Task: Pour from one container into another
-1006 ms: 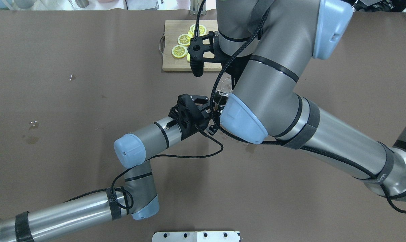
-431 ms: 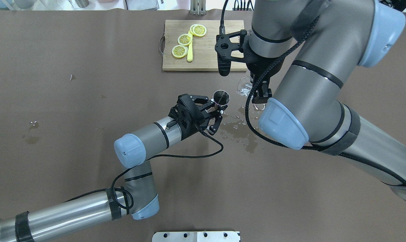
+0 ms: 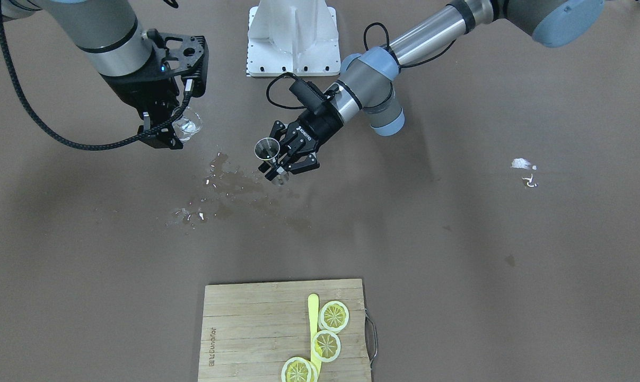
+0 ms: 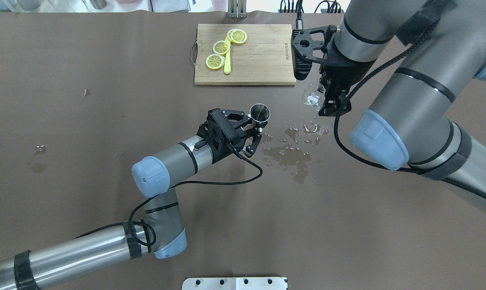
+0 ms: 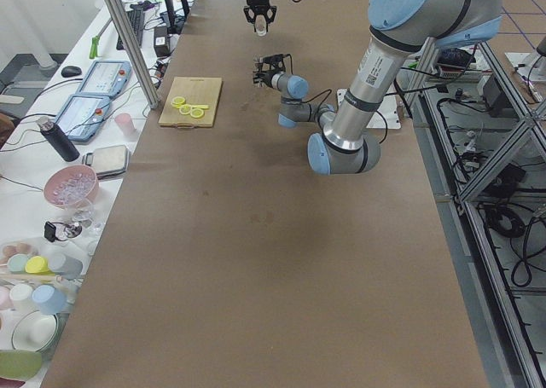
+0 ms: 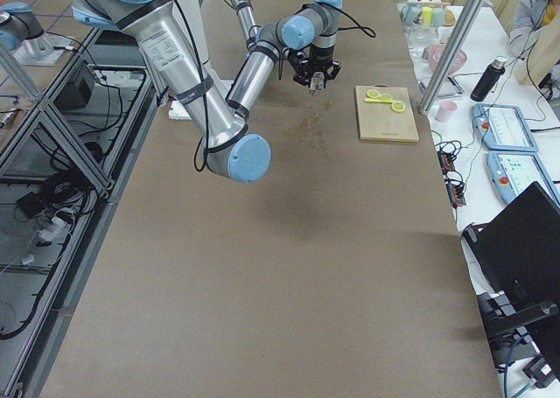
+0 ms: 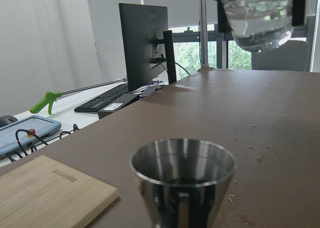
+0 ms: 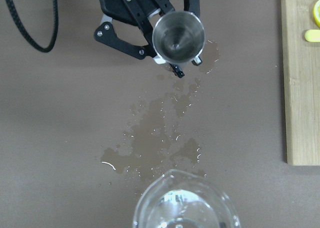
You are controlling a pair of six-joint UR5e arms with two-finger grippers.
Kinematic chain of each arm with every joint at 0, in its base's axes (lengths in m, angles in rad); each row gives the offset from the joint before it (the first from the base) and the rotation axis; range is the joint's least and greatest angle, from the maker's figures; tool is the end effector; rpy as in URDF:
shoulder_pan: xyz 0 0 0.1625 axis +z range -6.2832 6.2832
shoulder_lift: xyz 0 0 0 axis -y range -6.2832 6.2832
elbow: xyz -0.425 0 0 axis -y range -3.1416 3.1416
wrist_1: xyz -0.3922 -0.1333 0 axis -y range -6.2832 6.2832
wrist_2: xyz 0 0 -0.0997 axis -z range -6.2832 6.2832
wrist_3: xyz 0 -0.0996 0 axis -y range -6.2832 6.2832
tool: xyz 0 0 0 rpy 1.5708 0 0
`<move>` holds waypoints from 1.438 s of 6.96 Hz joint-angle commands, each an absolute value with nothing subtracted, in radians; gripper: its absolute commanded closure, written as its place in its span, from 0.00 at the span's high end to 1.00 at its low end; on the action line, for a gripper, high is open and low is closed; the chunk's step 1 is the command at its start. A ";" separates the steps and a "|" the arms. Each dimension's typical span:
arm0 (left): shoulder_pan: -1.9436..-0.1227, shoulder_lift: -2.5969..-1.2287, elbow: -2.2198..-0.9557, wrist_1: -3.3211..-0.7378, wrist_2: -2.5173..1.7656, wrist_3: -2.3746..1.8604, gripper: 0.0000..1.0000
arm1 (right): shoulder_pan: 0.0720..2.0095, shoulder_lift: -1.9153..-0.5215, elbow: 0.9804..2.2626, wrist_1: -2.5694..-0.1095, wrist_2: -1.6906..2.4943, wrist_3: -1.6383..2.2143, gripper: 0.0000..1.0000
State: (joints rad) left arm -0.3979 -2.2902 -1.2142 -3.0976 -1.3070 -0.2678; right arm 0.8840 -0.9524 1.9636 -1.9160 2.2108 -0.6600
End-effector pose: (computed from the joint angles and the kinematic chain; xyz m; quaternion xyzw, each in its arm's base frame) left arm 0.5898 -0.4207 0.2182 0.6546 0.4720 0.1581 0.5689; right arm -0.3122 -0.4971 0.1776 0.3063 -0.3014 -0.6398 0.6371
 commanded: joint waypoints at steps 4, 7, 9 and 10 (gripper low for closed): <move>-0.536 -2.186 -1.357 -3.099 -1.304 -0.268 0.00 | 0.913 -1.129 1.838 -1.330 2.287 -0.398 0.00; -0.650 -2.065 -1.397 -3.097 -1.307 -0.270 0.00 | 0.914 -1.169 1.735 -1.041 2.309 -0.272 0.00; -0.687 -1.950 -1.416 -3.146 -1.324 -0.291 0.00 | 0.914 -1.250 1.709 -0.889 2.318 -0.272 0.00; -0.739 -1.890 -1.442 -3.160 -1.353 -0.323 0.00 | 0.914 -1.270 1.659 -0.800 2.321 -0.270 0.00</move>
